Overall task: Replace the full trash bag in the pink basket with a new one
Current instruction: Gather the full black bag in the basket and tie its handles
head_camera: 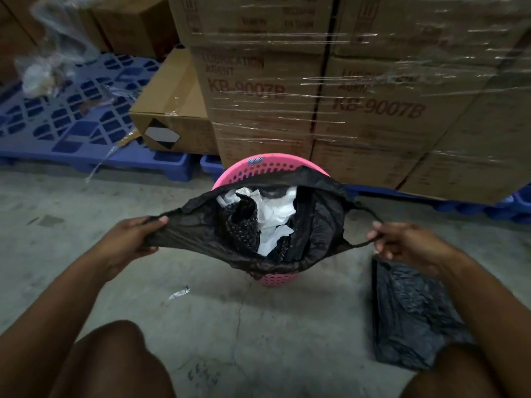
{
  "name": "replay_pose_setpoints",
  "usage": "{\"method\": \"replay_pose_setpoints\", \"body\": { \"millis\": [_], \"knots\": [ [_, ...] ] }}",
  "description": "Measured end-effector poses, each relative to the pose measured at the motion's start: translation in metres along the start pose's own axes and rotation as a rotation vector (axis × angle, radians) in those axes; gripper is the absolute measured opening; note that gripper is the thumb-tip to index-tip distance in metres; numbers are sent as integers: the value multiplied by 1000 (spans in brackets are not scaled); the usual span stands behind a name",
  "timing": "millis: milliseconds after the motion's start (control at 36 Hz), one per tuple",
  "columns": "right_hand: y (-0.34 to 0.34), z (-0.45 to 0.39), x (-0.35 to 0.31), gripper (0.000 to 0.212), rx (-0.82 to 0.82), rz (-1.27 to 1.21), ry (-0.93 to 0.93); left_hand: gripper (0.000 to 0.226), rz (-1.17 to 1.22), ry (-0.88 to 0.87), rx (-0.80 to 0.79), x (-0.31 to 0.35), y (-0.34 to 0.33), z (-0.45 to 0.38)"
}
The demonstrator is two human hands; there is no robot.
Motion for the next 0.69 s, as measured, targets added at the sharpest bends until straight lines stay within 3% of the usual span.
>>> {"method": "replay_pose_setpoints", "body": {
  "millis": [194,278,333,417,500,556,611,667,694],
  "knots": [
    [-1,-4,-59,17,235,-226,257,13,459,5,-44,60,-40,15],
    [-27,-7,-83,29,237,-374,348,24,514,-63,-56,78,-67,18],
    [-46,-5,-96,37,153,-479,386,21,423,-132,-48,87,-75,19],
    [-67,10,-106,26,25,-442,416,20,103,-239,-29,97,-74,32],
    [-66,23,-93,24,7,-293,416,21,-151,-209,-126,80,-69,51],
    [-61,29,-87,26,-8,-358,421,26,-199,-169,-179,64,-60,61],
    [-53,28,-94,29,17,-511,467,25,-38,-166,-154,58,-48,61],
    [-45,19,-109,14,48,-649,526,13,306,-166,-127,61,-39,56],
    [-44,14,-117,17,45,-727,536,10,465,-189,-124,64,-36,50]
  ]
}}
Point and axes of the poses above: each hand's wrist, its own z-axis away from the middle knuckle, its own y-axis out of the back of the hand, x = y × z, the point moved 6 cm from there along -z, towards the middle knuckle, and after that the axes turned 3 degrees about z, right-handed, at the moved point
